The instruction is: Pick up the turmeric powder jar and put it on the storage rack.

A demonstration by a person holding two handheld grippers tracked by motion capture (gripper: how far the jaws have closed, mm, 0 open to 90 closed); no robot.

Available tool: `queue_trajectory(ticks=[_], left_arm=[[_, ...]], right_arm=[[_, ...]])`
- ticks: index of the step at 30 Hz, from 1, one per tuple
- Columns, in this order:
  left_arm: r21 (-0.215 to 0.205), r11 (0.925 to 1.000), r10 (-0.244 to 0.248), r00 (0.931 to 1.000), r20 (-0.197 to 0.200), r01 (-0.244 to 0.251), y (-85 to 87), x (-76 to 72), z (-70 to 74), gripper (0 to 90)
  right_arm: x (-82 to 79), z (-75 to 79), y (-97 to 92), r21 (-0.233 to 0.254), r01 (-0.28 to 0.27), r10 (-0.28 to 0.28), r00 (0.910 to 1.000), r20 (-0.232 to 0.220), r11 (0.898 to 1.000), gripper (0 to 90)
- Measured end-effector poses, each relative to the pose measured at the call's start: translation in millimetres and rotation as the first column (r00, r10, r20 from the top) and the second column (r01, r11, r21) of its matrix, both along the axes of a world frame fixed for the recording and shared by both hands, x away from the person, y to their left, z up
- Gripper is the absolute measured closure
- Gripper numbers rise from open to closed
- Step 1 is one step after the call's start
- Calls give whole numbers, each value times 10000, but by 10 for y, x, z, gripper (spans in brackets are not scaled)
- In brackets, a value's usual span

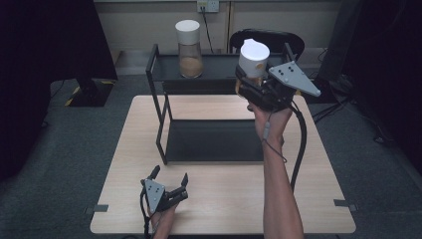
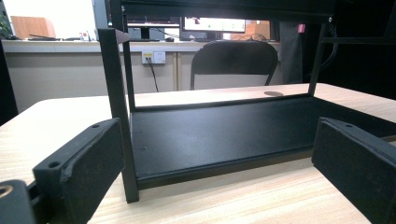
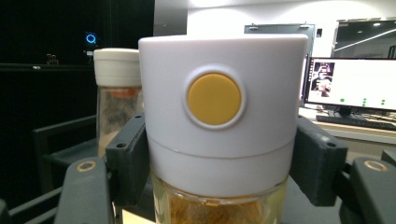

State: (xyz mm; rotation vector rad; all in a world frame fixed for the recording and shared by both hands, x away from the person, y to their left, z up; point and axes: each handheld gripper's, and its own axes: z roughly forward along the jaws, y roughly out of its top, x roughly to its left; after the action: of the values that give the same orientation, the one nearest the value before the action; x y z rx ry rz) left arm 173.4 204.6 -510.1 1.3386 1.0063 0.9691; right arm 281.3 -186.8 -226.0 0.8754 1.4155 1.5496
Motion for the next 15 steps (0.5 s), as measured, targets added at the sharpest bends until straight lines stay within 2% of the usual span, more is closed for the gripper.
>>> queue_trajectory(ticks=[11, 15], left_arm=[[7, 10000, 17, 10000, -9, -17, -2, 0, 2, 20], [50, 10000, 24, 10000, 6, -24, -8, -2, 1, 20]], right_arm=[[254, 146, 107, -9, 136, -136, 9998, -158, 9999, 298], [355, 152, 154, 4, 206, -206, 9996, -213, 9998, 298]])
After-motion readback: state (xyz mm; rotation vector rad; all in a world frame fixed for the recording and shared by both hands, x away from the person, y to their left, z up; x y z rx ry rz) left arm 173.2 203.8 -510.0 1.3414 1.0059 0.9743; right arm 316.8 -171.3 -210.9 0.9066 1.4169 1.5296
